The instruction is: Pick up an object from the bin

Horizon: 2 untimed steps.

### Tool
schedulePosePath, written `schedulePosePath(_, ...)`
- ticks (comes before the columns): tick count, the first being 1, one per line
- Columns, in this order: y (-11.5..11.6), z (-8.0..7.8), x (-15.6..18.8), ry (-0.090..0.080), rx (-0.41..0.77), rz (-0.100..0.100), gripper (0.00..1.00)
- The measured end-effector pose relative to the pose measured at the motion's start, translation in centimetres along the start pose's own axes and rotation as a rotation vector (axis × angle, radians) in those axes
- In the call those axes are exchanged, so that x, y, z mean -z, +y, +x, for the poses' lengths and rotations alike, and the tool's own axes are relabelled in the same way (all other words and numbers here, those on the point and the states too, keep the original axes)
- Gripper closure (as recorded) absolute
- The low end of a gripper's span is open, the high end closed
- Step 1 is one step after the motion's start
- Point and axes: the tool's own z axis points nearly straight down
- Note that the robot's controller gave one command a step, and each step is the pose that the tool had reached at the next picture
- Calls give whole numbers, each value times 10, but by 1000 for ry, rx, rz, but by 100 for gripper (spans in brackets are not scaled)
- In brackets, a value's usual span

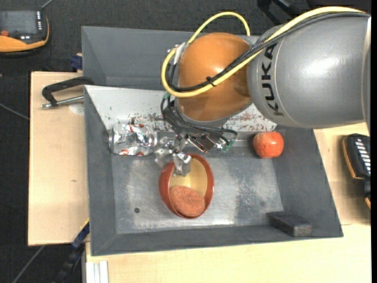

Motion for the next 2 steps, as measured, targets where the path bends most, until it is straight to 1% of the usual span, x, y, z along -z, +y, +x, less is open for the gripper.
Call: schedulePosePath(2, 0, 0, 0, 0, 0, 0, 100)
